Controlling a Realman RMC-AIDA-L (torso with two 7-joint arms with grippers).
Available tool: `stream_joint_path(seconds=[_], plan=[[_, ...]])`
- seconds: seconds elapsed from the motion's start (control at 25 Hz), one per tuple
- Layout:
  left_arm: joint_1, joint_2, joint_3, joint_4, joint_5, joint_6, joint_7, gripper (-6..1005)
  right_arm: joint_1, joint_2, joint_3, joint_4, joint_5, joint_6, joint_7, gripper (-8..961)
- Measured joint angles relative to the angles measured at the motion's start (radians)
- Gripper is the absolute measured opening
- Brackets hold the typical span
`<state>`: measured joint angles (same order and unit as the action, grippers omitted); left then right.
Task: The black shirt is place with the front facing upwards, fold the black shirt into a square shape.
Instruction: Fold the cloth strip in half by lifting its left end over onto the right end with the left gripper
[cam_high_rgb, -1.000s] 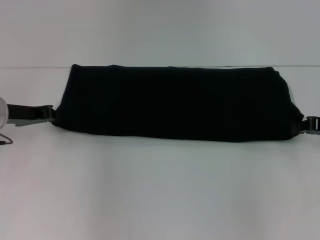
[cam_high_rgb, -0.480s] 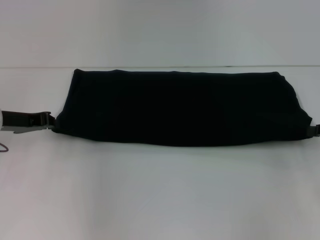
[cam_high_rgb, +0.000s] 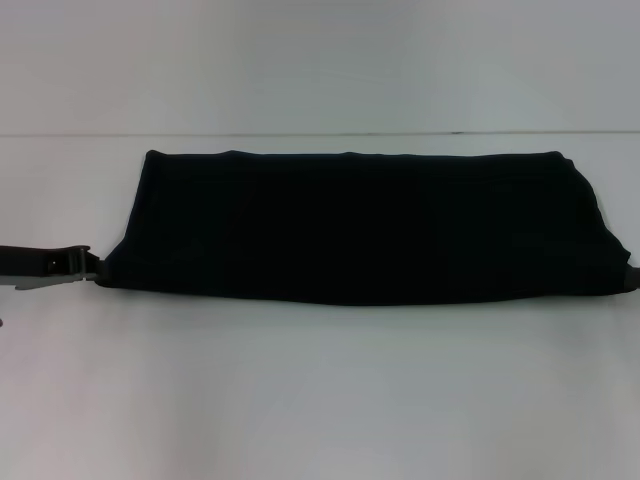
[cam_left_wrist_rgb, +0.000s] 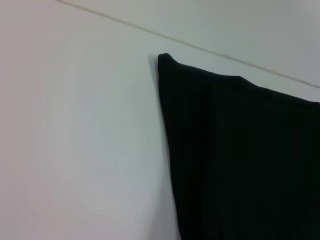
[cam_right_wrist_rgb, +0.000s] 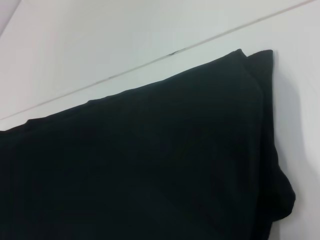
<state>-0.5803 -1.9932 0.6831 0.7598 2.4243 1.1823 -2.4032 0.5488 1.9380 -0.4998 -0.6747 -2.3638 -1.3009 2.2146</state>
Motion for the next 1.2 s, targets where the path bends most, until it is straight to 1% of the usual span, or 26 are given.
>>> stream_joint_path(seconds=[0.16,0.28,0.32,0.36,0.44,0.56,0.68,0.72,0.8,0.88,1.0,1.08,1.16,1.2], plan=[[-0.002,0.001,-0.001,0.001,-0.002,0.010,0.006,57,0.000,-0.001,0.012,-0.001,0.003,-0.022,-0.016,32],[-0.005,0.004,-0.001,0.001,-0.011,0.025,0.007,59,0.000,-0.008,0.029,-0.004,0.023,-0.055,-0.023,63],[-0.007,0.012,-0.001,0.001,-0.037,0.060,0.017,60,-0.002,-0.012,0.038,-0.009,0.030,-0.066,-0.024,74],[-0.007,0.015,-0.001,0.001,-0.049,0.073,0.022,61,-0.004,-0.015,0.048,-0.020,0.034,-0.074,-0.024,84],[-0.007,0.021,-0.011,0.001,-0.072,0.101,0.030,62,-0.011,-0.016,0.068,-0.046,0.037,-0.087,-0.028,105],[-0.007,0.026,-0.060,0.000,-0.094,0.130,0.038,64,-0.020,-0.017,0.101,-0.088,0.038,-0.093,-0.043,137],[-0.007,0.037,-0.132,0.000,-0.100,0.170,0.040,293,-0.027,-0.022,0.139,-0.125,0.050,-0.106,-0.064,314],[-0.007,0.041,-0.152,0.000,-0.100,0.191,0.038,341,-0.030,-0.023,0.152,-0.133,0.068,-0.125,-0.082,373],[-0.005,0.052,-0.216,0.002,-0.103,0.278,0.037,437,-0.032,-0.024,0.168,-0.140,0.119,-0.172,-0.119,427],[-0.002,0.057,-0.251,0.002,-0.104,0.338,0.037,533,-0.033,-0.024,0.173,-0.137,0.185,-0.224,-0.164,482],[0.002,0.068,-0.268,-0.019,-0.100,0.409,0.013,604,-0.031,-0.019,0.170,-0.116,0.267,-0.296,-0.241,564],[0.000,0.085,-0.254,-0.061,-0.094,0.425,-0.015,651,-0.018,-0.016,0.163,-0.106,0.280,-0.321,-0.267,618],[-0.011,0.107,-0.230,-0.130,-0.089,0.428,-0.046,699,-0.001,-0.017,0.153,-0.098,0.279,-0.332,-0.274,700],[-0.016,0.113,-0.225,-0.151,-0.084,0.425,-0.057,723,0.008,-0.019,0.144,-0.094,0.278,-0.334,-0.274,740]])
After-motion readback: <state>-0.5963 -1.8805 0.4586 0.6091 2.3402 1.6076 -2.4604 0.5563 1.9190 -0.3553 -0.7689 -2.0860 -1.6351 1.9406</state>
